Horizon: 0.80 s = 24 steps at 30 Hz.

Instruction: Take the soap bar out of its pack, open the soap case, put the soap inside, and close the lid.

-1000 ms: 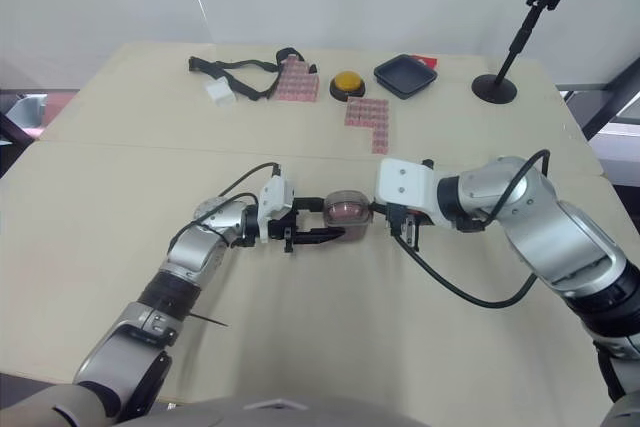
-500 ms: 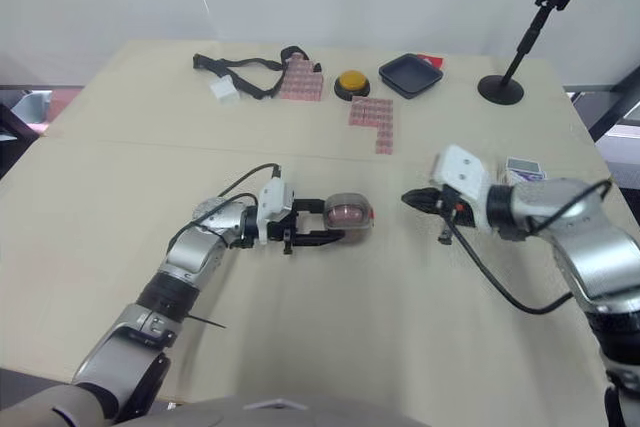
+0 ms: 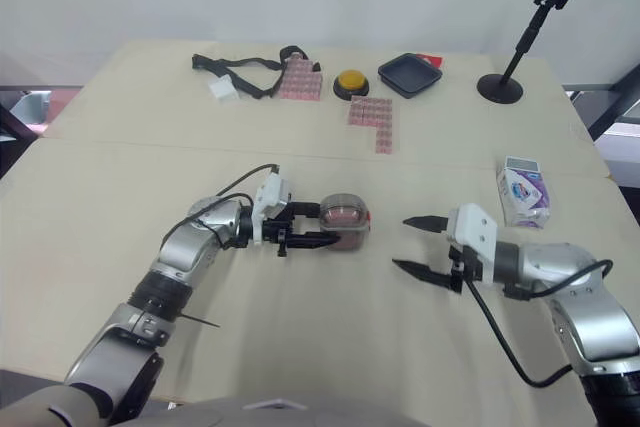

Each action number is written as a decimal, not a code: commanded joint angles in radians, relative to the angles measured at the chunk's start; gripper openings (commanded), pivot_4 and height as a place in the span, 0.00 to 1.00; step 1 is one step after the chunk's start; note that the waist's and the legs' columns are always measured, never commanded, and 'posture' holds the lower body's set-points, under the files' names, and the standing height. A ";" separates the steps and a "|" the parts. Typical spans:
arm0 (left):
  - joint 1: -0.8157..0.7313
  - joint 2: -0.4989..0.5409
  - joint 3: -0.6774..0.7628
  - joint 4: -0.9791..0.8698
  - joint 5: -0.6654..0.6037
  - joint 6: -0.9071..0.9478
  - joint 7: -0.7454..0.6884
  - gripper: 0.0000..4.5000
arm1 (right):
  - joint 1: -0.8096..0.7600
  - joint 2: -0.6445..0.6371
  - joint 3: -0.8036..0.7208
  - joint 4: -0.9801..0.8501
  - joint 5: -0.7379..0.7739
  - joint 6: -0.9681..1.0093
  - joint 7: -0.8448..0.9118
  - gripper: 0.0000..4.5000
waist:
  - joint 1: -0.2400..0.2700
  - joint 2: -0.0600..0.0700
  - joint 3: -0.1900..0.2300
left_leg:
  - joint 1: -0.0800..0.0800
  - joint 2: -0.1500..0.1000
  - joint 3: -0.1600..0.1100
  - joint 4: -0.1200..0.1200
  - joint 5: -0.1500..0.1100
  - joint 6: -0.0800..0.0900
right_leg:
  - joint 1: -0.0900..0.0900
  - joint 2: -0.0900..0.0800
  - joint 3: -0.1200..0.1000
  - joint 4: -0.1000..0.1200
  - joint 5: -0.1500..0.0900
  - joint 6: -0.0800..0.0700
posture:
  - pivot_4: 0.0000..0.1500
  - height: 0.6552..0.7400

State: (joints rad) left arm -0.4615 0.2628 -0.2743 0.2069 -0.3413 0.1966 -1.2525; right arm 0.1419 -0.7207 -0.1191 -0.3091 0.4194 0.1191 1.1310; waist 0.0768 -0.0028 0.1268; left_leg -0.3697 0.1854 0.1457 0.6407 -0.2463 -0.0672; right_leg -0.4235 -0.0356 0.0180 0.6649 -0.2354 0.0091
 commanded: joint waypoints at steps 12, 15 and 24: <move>-0.145 0.094 0.142 -0.127 -0.454 1.181 0.206 0.42 | 0.045 0.019 -0.007 0.046 -0.007 -0.170 0.017 0.99 | -0.004 0.000 0.000 | -0.002 -0.001 -0.001 0.001 0.000 0.001 | -0.001 0.000 -0.001 -0.001 0.000 -0.001 | 1.00 0.93; -0.160 0.065 0.170 -0.062 -0.444 1.280 0.287 0.42 | 0.044 0.024 -0.007 0.050 0.004 -0.175 0.018 0.99 | -0.003 0.000 0.000 | -0.003 -0.002 -0.001 0.001 0.000 0.001 | -0.001 -0.001 -0.001 -0.002 0.000 -0.001 | 1.00 0.93; -0.155 0.078 0.076 0.009 -0.359 1.225 0.348 0.42 | 0.053 0.026 0.003 0.071 -0.001 -0.194 0.027 0.99 | -0.001 0.000 0.000 | -0.003 -0.003 -0.002 0.001 0.000 0.001 | 0.000 -0.002 -0.001 -0.003 0.000 -0.001 | 1.00 0.93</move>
State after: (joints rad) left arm -0.6184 0.3224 -0.1623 0.1979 -0.7531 1.4565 -0.9282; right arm 0.1960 -0.6939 -0.1045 -0.2378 0.4090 -0.0561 1.1529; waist 0.0757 -0.0028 0.1273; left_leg -0.3727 0.1826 0.1435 0.6413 -0.2459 -0.0664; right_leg -0.4225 -0.0372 0.0166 0.6609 -0.2358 0.0081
